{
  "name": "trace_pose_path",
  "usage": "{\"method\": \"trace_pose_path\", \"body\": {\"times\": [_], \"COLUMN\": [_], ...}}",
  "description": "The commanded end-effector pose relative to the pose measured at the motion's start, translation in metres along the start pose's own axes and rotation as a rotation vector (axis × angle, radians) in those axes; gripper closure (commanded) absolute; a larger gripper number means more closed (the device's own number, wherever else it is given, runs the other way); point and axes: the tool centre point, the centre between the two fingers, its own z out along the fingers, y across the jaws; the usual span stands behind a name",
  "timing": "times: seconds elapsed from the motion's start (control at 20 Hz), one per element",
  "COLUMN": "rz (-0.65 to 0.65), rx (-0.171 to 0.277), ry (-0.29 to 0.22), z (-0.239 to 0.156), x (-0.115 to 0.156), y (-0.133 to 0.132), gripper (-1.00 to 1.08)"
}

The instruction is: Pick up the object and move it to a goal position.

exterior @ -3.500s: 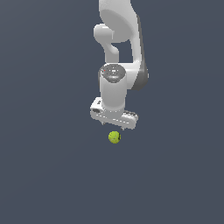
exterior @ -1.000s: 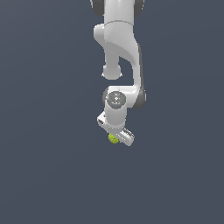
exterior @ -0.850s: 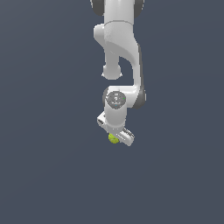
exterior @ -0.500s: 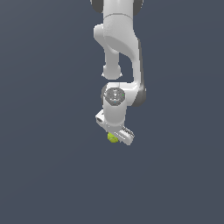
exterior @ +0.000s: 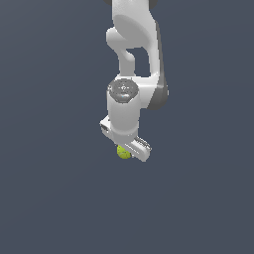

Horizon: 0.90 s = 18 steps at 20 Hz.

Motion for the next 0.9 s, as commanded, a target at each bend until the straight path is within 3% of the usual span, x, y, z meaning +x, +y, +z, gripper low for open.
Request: {"method": "trace_pose_path", "body": {"times": [0.0, 0.85], "rz": [0.0, 0.0], "rx": [0.001, 0.0], "ry": [0.002, 0.002], "z": [-0.026, -0.176], "x": [0.009, 0.063], "y": [0.0, 0.0], "gripper": [1.08, 1.08]}}
